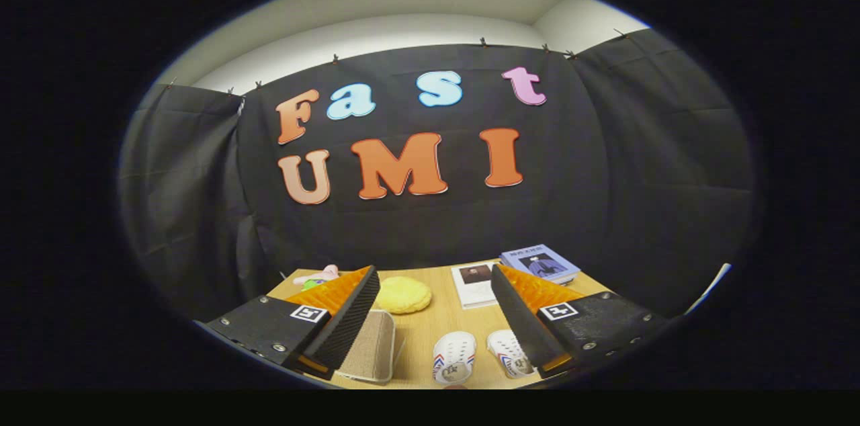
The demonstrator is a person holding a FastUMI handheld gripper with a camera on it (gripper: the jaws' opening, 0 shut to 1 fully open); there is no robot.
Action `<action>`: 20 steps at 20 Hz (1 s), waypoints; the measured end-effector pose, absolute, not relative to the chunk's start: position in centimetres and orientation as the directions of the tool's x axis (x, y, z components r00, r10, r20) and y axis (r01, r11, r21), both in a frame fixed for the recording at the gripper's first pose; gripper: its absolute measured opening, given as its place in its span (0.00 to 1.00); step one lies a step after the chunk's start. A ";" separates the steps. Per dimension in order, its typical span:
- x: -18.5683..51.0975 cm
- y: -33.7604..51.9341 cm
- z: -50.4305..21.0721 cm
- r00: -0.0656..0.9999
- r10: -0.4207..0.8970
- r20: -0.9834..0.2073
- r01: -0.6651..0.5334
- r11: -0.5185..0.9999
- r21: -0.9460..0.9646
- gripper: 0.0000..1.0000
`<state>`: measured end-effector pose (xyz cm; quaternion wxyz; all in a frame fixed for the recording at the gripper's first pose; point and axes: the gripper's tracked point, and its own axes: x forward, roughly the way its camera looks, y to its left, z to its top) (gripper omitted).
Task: Open the storage box then place both shoes into the box .Put the left shoe in first, then the right shoe, with the right side of both shoes facing outward in a uniform manner.
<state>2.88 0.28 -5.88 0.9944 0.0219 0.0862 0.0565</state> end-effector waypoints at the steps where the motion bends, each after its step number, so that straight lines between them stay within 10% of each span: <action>1: 2.9 0.5 -6.6 0.973 0.135 -0.185 -0.123 0.989 0.078 0.99; 20: 2.6 4.9 -27.2 0.716 0.534 -0.450 -0.070 0.696 0.714 0.98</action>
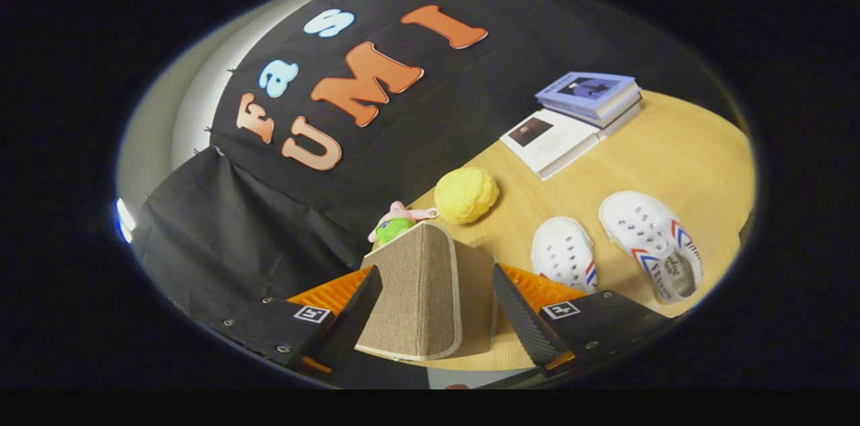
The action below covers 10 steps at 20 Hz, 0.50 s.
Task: Open the storage box then place both shoes into the box .Put the left shoe in first, then the right shoe, with the right side of both shoes facing outward in a uniform manner.
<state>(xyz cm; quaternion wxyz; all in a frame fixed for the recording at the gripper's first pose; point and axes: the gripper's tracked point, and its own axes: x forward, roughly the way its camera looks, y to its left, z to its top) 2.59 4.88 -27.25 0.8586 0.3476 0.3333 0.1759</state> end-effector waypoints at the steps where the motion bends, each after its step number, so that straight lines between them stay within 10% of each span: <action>1: 2.2 5.4 -27.6 0.700 0.565 -0.436 -0.061 0.657 0.752 0.98; 10: 1.7 9.3 -31.3 0.558 0.736 -0.383 -0.008 0.467 0.884 0.98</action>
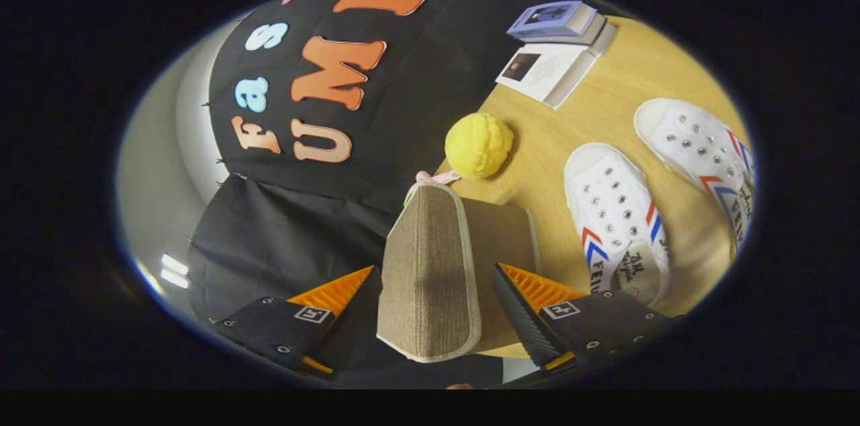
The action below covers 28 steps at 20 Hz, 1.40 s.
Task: Open the storage box then place both shoes into the box .Put the left shoe in first, then the right shoe, with the right side of both shoes facing outward in a uniform manner.
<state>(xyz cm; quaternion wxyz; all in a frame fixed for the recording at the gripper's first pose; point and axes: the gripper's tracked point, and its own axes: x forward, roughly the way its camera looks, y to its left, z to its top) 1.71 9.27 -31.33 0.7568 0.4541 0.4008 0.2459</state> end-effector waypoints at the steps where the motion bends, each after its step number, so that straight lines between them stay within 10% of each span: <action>1: 1.4 9.7 -31.7 0.539 0.749 -0.386 -0.007 0.462 0.887 0.98; 16: 0.4 10.8 -30.5 0.406 0.855 -0.321 -0.005 0.354 0.935 0.93; 22: 0.4 9.6 -27.3 0.475 0.842 -0.257 -0.055 0.320 0.946 0.66; 28: -0.5 10.8 -24.7 0.557 0.787 -0.263 -0.067 0.358 0.931 0.01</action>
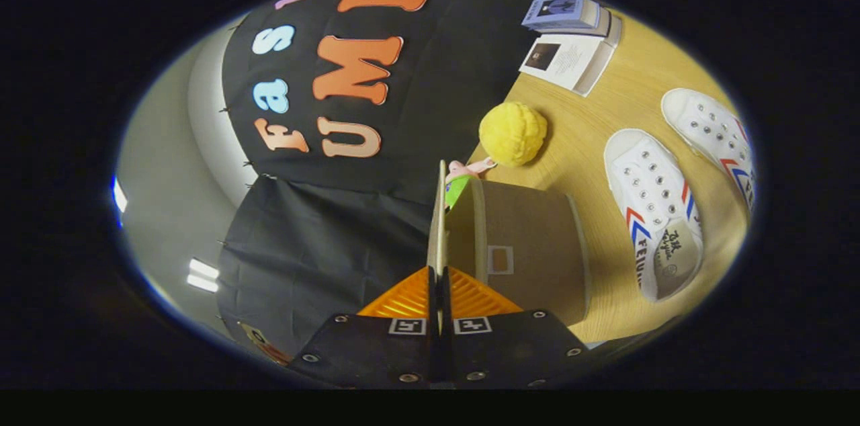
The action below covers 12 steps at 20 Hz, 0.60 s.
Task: Open the storage box then place both shoes into the box .Put the left shoe in first, then the right shoe, with the right side of both shoes facing outward in a uniform manner.
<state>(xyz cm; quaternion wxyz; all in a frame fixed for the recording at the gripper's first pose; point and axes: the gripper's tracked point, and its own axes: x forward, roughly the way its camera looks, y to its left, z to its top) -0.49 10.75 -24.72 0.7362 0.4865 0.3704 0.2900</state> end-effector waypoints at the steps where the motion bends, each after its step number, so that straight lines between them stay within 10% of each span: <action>1: -0.7 11.4 -23.5 0.557 0.793 -0.248 -0.085 0.351 0.932 0.01; 12: -2.1 21.2 -15.5 0.571 0.783 -0.247 -0.216 0.433 0.875 0.01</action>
